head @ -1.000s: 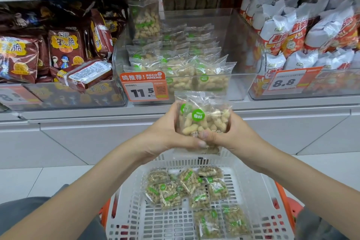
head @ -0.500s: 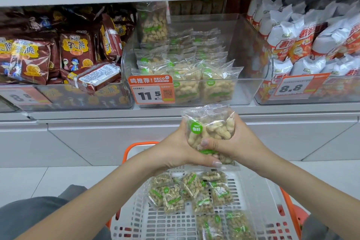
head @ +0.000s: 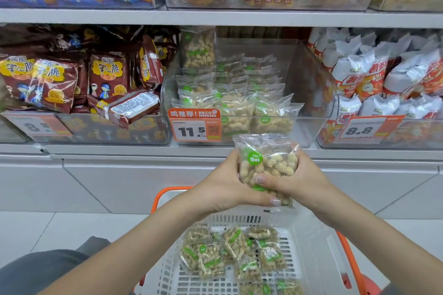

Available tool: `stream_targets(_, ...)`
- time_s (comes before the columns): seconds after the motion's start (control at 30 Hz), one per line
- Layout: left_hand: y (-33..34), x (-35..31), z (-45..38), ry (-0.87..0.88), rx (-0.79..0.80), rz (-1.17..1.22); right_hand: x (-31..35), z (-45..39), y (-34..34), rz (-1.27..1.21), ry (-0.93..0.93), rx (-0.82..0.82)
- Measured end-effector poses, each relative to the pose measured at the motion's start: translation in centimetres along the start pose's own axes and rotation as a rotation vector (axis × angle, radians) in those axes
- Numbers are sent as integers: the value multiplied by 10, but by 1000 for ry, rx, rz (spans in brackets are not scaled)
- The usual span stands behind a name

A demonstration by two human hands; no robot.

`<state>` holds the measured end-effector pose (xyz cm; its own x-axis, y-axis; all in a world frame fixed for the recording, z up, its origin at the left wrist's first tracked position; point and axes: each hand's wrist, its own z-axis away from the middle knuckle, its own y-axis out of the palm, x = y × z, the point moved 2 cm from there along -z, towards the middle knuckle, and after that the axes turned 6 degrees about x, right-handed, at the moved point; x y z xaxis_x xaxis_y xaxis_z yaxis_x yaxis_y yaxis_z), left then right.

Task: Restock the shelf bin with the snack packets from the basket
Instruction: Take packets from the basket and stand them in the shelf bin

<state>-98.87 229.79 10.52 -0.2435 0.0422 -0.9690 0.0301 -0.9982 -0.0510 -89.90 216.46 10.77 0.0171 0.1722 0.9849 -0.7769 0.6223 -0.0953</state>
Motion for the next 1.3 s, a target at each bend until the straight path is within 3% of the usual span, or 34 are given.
stream_targets(0.1,-22,-29,3,34,-157,-72,37,-17,-7,-68,-117,-89)
stream_targets(0.27,-79,-50,8,-30,-417,213,105,-90,-7,-41,-213,-161)
stream_targets(0.33,-91,-44,8,-104,-441,104,118,-127,1,37,-246,-198)
stream_targets(0.47,-88,-37,4,-153,-368,-32,114,-175,30,201,-259,-227)
stream_targets(0.57,-86,-33,3,-148,-306,-52,118,-201,40,104,-293,-333)
stream_targets(0.7,-87,-33,1,-147,-273,-110,130,-235,38,246,-188,-325)
stream_targets(0.77,-86,-34,1,-140,-268,-105,127,-245,44,289,-104,-259)
stream_targets(0.97,-83,-36,-2,-129,-267,-100,119,-257,38,90,49,-26)
stream_targets(1.07,-81,-37,-2,-118,-246,-108,113,-273,24,191,63,15)
stream_targets(1.2,-81,-38,-1,-111,-237,-108,134,-240,54,448,66,1)
stream_targets(1.3,-82,-39,0,-109,-234,-107,133,-244,58,488,99,-9)
